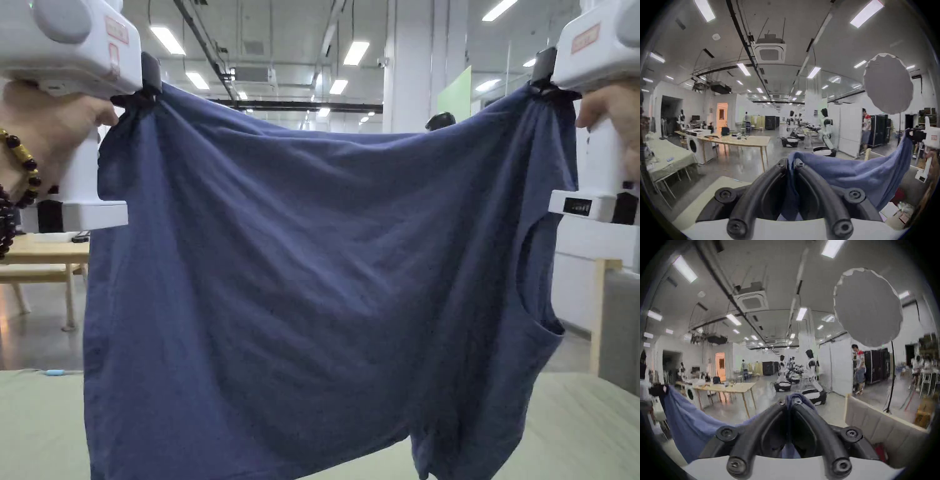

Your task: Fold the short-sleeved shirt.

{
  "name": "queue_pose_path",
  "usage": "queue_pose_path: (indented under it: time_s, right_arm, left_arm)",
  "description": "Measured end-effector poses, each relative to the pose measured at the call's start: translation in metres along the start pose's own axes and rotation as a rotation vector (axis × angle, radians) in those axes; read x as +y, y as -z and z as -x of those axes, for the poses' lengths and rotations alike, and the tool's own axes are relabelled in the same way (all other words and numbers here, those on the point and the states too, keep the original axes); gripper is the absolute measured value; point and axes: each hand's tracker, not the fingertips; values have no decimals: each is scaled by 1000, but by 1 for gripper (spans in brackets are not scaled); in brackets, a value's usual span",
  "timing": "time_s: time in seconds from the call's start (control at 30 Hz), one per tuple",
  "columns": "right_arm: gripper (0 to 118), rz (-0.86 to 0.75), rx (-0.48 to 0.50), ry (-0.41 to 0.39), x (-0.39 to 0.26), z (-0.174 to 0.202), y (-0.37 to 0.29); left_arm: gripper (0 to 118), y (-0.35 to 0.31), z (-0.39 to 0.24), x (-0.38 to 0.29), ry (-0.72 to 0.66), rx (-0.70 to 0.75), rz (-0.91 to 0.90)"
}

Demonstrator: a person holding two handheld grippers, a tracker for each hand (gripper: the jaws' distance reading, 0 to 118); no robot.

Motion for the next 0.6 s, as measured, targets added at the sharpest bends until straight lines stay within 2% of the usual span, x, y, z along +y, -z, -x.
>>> queue_pose_path:
  time_s: [0.2, 0.3, 0.5, 0.6]
  right_arm:
    - [3, 29, -9, 56, -10, -5, 35]
    - [3, 42, -3, 65, -23, -7, 44]
    - [3, 79, 21, 77, -68, -15, 64]
    - [3, 120, 35, 68, -108, -20, 76]
  left_arm:
    - [5, 28, -1, -10, 39, -17, 12]
    - [5, 40, 0, -20, -7, -30, 12]
    - [5, 66, -2, -74, 11, -46, 77]
    - [5, 86, 6, -117, -60, -55, 134]
